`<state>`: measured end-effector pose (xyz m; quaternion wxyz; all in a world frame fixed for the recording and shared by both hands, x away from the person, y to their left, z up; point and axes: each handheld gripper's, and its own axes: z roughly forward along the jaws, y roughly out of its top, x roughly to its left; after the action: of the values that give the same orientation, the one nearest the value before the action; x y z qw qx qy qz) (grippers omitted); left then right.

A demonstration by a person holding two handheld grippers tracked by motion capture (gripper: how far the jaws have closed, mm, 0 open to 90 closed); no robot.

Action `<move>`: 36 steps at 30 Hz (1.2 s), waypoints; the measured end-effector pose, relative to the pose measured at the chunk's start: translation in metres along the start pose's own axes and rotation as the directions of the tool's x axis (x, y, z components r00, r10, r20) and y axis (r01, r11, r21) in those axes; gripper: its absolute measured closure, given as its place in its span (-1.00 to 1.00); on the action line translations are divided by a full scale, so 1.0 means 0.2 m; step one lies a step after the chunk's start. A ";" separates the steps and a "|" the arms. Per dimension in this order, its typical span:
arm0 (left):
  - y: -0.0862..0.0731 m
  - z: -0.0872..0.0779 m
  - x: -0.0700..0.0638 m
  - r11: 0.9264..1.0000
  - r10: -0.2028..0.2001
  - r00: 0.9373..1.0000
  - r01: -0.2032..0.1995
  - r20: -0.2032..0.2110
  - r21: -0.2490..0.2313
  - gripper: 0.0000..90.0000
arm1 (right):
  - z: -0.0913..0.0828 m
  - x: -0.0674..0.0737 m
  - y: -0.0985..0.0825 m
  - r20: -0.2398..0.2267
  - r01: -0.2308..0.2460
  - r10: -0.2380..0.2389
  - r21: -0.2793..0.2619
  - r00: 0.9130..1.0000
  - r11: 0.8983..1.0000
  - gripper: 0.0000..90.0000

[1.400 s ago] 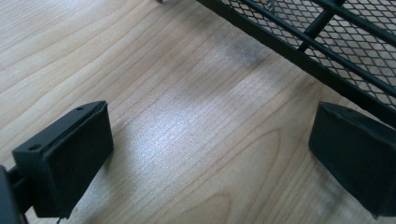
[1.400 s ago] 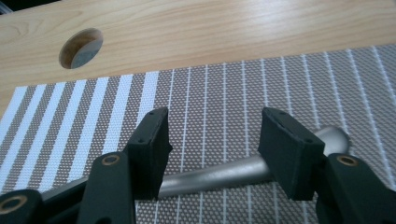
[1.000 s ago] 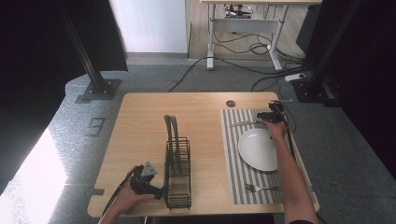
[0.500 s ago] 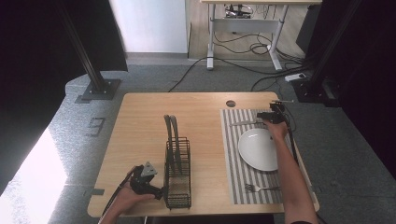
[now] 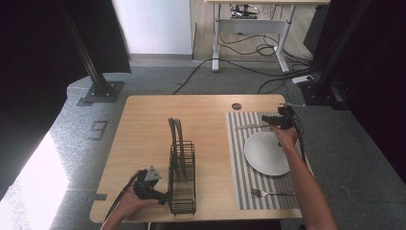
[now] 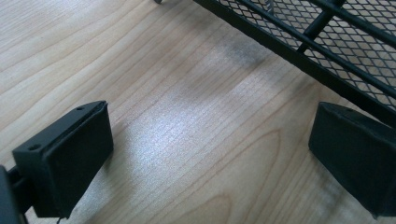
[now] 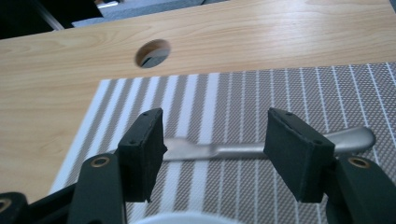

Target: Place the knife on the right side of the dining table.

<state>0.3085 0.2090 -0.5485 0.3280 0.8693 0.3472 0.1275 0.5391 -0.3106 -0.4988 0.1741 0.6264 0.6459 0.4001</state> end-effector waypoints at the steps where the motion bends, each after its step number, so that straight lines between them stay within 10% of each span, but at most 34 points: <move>1: 0.00 0.00 0.00 1.000 0.001 1.000 -0.001 0.000 0.000 -1.00 | -0.02 0.02 0.00 -0.004 0.008 -0.008 -0.005 1.000 1.000 -0.17; 21: 0.00 0.00 0.00 1.000 -0.002 1.000 0.002 -0.004 0.000 -1.00 | -0.53 0.26 -0.23 -0.147 0.088 -0.104 -0.108 0.984 0.990 -0.18; 36: 0.00 0.00 -0.01 1.000 -0.007 1.000 0.007 -0.007 -0.001 -1.00 | -0.72 0.44 -0.56 -0.262 0.196 -0.214 -0.093 0.941 0.976 -0.19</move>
<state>0.3069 0.2078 -0.5486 0.3276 0.8675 0.3512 0.1294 0.3456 -0.2585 -0.4684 0.1457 0.4892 0.7118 0.4826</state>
